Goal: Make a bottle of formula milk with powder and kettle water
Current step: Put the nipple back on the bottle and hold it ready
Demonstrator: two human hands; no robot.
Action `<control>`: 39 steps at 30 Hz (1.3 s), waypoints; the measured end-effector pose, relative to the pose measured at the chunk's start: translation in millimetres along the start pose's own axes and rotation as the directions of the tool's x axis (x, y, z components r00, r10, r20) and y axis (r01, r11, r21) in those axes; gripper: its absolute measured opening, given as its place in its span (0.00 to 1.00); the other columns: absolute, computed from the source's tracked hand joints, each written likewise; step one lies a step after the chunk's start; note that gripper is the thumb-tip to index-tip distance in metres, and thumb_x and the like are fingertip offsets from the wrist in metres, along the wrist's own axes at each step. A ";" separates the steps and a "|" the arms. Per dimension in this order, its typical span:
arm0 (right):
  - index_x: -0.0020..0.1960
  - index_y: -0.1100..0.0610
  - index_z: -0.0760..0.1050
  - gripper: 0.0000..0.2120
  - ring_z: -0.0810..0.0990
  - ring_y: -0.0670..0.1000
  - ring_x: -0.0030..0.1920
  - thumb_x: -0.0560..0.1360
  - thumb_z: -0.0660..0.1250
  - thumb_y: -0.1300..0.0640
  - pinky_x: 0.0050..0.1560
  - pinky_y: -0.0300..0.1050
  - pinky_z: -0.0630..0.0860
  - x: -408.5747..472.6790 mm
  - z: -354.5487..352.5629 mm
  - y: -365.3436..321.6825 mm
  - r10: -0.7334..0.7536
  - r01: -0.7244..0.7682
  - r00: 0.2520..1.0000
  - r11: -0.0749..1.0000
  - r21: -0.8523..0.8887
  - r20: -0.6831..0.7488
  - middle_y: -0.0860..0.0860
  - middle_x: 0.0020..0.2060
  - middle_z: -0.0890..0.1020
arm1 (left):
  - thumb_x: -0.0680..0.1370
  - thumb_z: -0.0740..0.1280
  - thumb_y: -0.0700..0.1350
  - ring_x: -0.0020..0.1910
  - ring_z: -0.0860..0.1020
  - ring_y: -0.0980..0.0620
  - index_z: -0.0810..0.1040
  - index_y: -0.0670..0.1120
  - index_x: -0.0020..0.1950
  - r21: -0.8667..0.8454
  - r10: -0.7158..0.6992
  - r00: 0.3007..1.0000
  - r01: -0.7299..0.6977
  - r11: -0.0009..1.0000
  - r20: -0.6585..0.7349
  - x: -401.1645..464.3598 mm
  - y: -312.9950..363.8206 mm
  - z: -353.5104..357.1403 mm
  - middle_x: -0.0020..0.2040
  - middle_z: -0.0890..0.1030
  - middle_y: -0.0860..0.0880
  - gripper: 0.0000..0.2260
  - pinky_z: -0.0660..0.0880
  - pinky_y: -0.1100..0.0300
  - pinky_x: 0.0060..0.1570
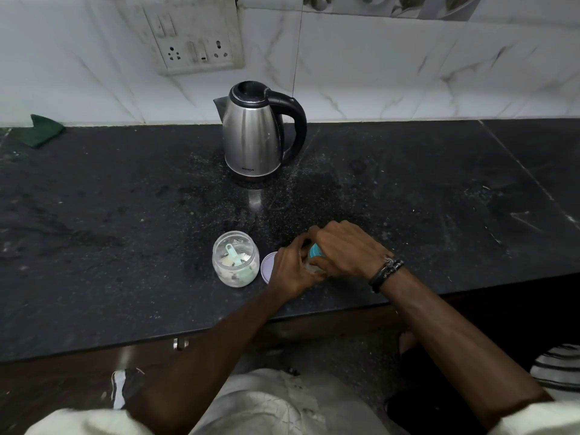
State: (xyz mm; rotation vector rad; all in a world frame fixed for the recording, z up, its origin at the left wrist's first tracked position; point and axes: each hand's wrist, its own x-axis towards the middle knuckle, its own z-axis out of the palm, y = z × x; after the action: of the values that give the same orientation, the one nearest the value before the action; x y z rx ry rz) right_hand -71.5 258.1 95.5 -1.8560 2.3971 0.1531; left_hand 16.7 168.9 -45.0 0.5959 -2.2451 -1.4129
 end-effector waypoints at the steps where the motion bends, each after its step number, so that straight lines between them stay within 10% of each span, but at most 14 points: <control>1: 0.59 0.58 0.72 0.18 0.79 0.57 0.47 0.75 0.65 0.47 0.42 0.46 0.68 0.0 0.5 -2.1 0.040 -0.040 0.999 0.999 0.002 -0.014 0.55 0.50 0.80 | 0.61 0.75 0.59 0.47 0.84 0.57 0.75 0.47 0.66 0.014 -0.005 1.000 0.005 1.000 -0.001 0.5 0.0 -0.1 0.49 0.86 0.50 0.36 0.79 0.58 0.49; 8: 0.50 0.61 0.75 0.21 0.81 0.58 0.47 0.74 0.65 0.41 0.46 0.49 0.73 0.1 22.9 -16.6 0.389 -0.373 0.914 0.918 0.136 -0.114 0.57 0.48 0.81 | 0.60 0.78 0.57 0.51 0.83 0.48 0.74 0.46 0.69 0.124 -0.048 0.999 0.051 0.991 -0.022 1.3 -4.9 2.6 0.51 0.86 0.48 0.39 0.78 0.54 0.53; 19: 0.60 0.53 0.71 0.17 0.77 0.54 0.44 0.75 0.66 0.46 0.44 0.48 0.71 -3.9 8.0 7.9 -0.014 0.008 0.998 0.996 0.084 0.066 0.52 0.47 0.80 | 0.60 0.77 0.58 0.44 0.85 0.53 0.77 0.47 0.58 -0.015 -0.064 0.998 0.064 0.998 0.030 2.2 -2.7 -0.2 0.44 0.86 0.50 0.31 0.81 0.49 0.45; 25: 0.54 0.53 0.76 0.10 0.70 0.51 0.51 0.73 0.68 0.60 0.48 0.46 0.71 -7.6 -1.2 3.7 -0.141 0.133 0.983 0.989 0.069 0.119 0.49 0.53 0.72 | 0.56 0.70 0.72 0.57 0.82 0.46 0.76 0.40 0.66 0.006 -0.101 0.991 0.101 0.995 0.089 4.7 -2.6 1.4 0.58 0.83 0.44 0.48 0.76 0.48 0.61; 33: 0.62 0.55 0.69 0.29 0.79 0.56 0.50 0.74 0.64 0.33 0.44 0.48 0.72 -7.2 -7.1 -8.2 0.187 -0.181 0.979 0.981 -0.064 0.088 0.55 0.54 0.77 | 0.60 0.80 0.50 0.42 0.81 0.64 0.77 0.45 0.62 -0.007 -0.061 0.997 0.062 0.998 0.039 1.2 -6.1 0.6 0.44 0.84 0.55 0.33 0.77 0.65 0.41; 39: 0.57 0.58 0.77 0.14 0.80 0.58 0.52 0.78 0.64 0.50 0.46 0.48 0.71 -3.5 -11.2 -14.3 0.168 -0.166 0.979 0.986 -0.026 0.119 0.57 0.55 0.79 | 0.58 0.78 0.54 0.47 0.84 0.57 0.78 0.46 0.63 -0.010 -0.054 0.998 0.055 0.998 0.021 1.9 -8.2 2.6 0.49 0.86 0.51 0.34 0.80 0.54 0.47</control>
State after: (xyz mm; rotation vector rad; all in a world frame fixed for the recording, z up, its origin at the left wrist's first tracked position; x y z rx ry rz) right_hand -57.0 256.3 106.8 -1.5998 2.4715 0.2912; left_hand 14.8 166.5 -53.3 0.6464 -2.2516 -1.4628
